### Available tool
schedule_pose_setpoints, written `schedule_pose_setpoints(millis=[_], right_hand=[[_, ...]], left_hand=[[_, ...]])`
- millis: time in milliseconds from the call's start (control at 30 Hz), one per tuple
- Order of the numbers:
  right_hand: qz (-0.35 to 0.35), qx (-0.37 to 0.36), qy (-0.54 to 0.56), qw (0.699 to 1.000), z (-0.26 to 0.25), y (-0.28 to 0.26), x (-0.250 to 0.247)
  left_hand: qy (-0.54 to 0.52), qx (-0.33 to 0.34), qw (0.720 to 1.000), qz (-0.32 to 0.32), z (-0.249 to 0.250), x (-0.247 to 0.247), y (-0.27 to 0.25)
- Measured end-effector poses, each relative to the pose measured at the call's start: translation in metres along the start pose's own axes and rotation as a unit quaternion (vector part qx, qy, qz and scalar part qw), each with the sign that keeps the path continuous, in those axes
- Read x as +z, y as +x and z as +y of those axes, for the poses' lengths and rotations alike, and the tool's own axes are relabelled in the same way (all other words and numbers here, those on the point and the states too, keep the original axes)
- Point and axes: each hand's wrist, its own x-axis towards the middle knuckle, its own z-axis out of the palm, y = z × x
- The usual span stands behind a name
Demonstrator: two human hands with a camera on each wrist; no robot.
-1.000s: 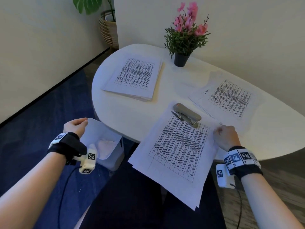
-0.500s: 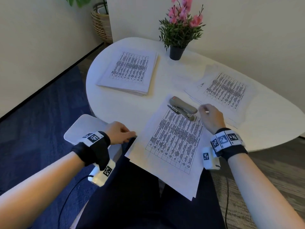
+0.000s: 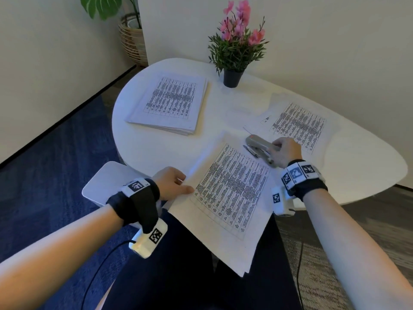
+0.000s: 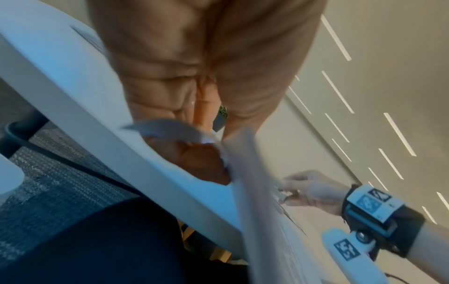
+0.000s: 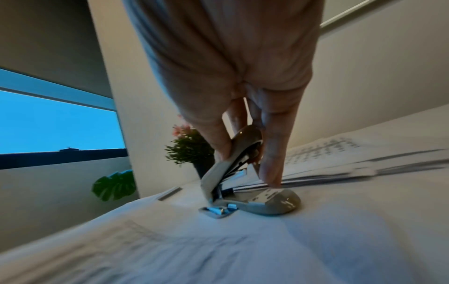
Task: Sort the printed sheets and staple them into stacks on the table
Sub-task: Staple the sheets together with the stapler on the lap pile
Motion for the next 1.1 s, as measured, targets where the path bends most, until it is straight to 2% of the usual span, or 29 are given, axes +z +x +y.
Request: schedule_pose_setpoints(millis=[100,200,267,333,367,433,500,567,633,733,800,867,933,1033,1100], right_hand=[[0.029,0.046,0.015,0.998,0.018,0.006,-0.009],[0.028,0.061,-0.009,0.998,0.023,0.007,-0.012],[0.067,0.048,-0.018,0.996,0.018,0.002,-0.011],[0.135,0.002,0.027,0.990,0.007,-0.007,-0.006],[0.145,-0.019,0.057,0.988,-0.001,-0.013,-0.004],[0.088,-0.023,0.091,0.992,-0.020,-0.024,0.002],[-0.033,0.011,0.181,0.983,-0.040,-0.032,0.009],[-0.144,0.068,0.359,0.920,-0.056,-0.033,0.014],[-0.172,0.075,0.438,0.879,-0.066,-0.031,0.014],[-0.110,0.052,0.526,0.842,-0.081,-0.028,-0.002],[-0.069,0.010,0.567,0.821,-0.086,-0.029,-0.017],[-0.042,-0.062,0.575,0.815,-0.089,-0.029,-0.028],[-0.006,-0.117,0.571,0.812,-0.094,-0.032,-0.040],[0.035,-0.160,0.574,0.803,-0.098,-0.032,-0.056],[0.031,-0.176,0.571,0.801,-0.098,-0.033,-0.061]], left_hand=[[0.023,0.031,0.999,0.035,-0.009,-0.015,-0.009],[0.018,0.012,0.994,0.104,-0.018,-0.033,-0.018],[0.009,0.002,0.988,0.157,-0.024,-0.047,-0.024],[-0.034,0.012,0.978,0.203,-0.029,-0.061,-0.027],[-0.064,0.026,0.973,0.220,-0.030,-0.066,-0.028],[-0.129,0.051,0.960,0.243,-0.027,-0.069,-0.030],[-0.195,0.062,0.947,0.246,-0.020,-0.067,-0.028],[-0.254,0.071,0.935,0.238,-0.013,-0.062,-0.026],[-0.287,0.085,0.925,0.233,-0.006,-0.055,-0.022],[-0.322,0.095,0.912,0.237,0.008,-0.047,-0.016],[-0.313,0.098,0.916,0.231,0.018,-0.047,-0.010],[-0.291,0.112,0.918,0.243,0.032,-0.051,-0.002],[-0.275,0.131,0.910,0.281,0.050,-0.061,0.003],[-0.286,0.180,0.882,0.330,0.079,-0.081,0.002],[-0.314,0.215,0.867,0.322,0.090,-0.092,0.003]])
